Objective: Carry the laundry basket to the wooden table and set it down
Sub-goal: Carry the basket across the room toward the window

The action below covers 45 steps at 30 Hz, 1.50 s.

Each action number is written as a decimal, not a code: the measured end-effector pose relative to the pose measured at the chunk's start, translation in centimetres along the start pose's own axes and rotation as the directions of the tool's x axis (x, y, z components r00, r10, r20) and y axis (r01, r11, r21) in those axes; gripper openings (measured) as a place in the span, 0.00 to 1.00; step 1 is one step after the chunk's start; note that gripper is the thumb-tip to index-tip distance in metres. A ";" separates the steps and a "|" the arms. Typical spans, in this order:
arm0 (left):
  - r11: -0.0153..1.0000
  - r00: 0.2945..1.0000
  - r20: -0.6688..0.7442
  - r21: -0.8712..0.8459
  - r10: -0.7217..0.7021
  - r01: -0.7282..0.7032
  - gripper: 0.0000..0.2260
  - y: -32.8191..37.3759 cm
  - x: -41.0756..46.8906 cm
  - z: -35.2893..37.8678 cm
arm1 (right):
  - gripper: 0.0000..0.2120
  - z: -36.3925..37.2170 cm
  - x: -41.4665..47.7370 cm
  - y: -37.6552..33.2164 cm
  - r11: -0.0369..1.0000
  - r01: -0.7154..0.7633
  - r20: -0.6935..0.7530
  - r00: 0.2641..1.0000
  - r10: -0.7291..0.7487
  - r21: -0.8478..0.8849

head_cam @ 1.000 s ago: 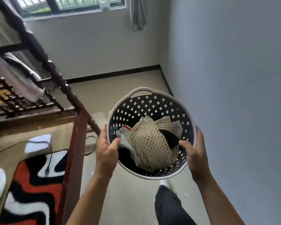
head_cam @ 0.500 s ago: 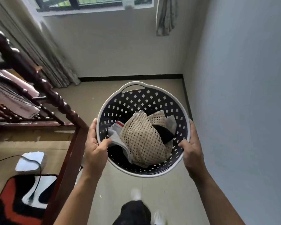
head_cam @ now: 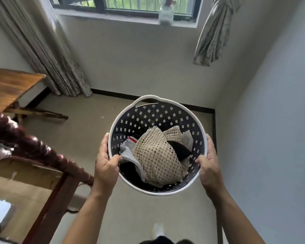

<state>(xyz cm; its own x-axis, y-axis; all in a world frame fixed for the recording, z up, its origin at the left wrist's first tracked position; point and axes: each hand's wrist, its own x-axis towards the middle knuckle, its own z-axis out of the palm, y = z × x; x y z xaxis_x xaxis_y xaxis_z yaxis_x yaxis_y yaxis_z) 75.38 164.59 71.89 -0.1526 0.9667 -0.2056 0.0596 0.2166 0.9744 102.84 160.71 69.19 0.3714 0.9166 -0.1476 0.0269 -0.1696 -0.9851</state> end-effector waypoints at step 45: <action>0.998 0.683 -0.729 -0.018 -0.058 0.066 0.35 16.8 79.5 -15.0 | 0.39 67.3 80.6 -17.1 0.996 0.090 0.728 0.681 -0.079 0.023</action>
<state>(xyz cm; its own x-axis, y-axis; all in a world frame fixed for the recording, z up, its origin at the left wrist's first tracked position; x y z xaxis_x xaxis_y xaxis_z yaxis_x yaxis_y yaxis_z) 49.44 243.02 73.27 -0.8263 0.5478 -0.1310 0.0319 0.2778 0.9601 69.81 261.84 68.23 -0.4246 0.9012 -0.0866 0.0387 -0.0775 -0.9962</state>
